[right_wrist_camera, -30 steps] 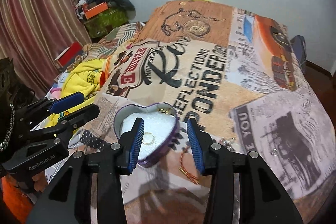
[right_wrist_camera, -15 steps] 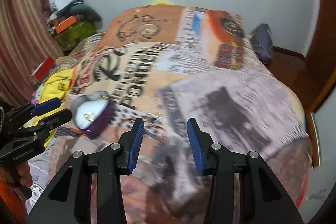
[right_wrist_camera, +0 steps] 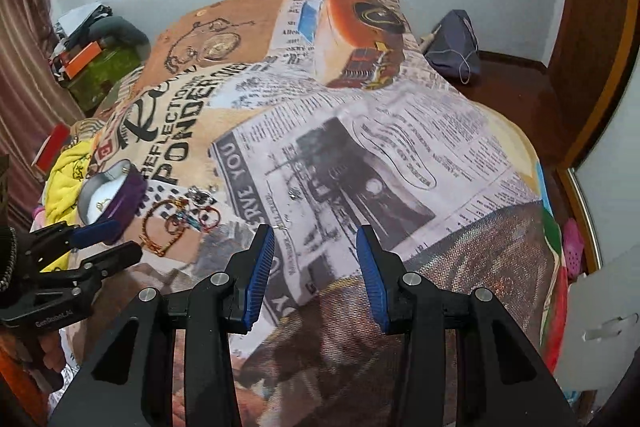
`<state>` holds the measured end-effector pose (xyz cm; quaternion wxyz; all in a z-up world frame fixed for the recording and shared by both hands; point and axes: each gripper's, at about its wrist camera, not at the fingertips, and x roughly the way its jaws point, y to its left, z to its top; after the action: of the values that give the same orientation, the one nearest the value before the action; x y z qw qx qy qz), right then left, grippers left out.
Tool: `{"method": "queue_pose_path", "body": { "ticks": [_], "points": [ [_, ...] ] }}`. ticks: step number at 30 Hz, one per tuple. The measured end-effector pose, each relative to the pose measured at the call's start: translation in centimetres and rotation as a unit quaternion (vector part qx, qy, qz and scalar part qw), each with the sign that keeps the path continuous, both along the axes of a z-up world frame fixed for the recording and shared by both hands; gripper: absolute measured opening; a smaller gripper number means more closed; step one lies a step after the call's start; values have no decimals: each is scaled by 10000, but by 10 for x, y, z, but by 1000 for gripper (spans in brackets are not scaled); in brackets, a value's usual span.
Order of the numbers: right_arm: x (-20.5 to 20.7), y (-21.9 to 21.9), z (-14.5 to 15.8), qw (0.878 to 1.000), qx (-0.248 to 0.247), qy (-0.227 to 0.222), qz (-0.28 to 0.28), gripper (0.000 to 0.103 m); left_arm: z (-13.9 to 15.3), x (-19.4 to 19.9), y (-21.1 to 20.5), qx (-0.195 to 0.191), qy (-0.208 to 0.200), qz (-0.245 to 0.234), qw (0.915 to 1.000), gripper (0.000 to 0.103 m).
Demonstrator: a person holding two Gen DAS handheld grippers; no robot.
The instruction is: Organize jewelry
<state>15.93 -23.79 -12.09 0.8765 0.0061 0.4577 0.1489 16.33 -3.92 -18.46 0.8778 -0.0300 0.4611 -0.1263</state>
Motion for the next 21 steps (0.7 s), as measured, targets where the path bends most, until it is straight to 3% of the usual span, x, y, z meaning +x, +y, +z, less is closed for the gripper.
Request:
{"method": "queue_pose_path", "body": {
  "ticks": [2, 4, 14, 21],
  "points": [
    [3, -1, -4, 10000, 20, 66, 23, 39, -4, 6, 0, -51, 63, -4, 10000, 34],
    [7, 0, -8, 9999, 25, 121, 80, 39, -9, 12, -1, -46, 98, 31, 9999, 31],
    [36, 14, -29, 9982, 144, 390, 431, 39, -29, 31, -6, 262, 240, -18, 9994, 30],
    [59, 25, -39, 9959, -71, 498, 751, 39, -33, 38, -11, 433, 168, -128, 9988, 27]
  ]
}}
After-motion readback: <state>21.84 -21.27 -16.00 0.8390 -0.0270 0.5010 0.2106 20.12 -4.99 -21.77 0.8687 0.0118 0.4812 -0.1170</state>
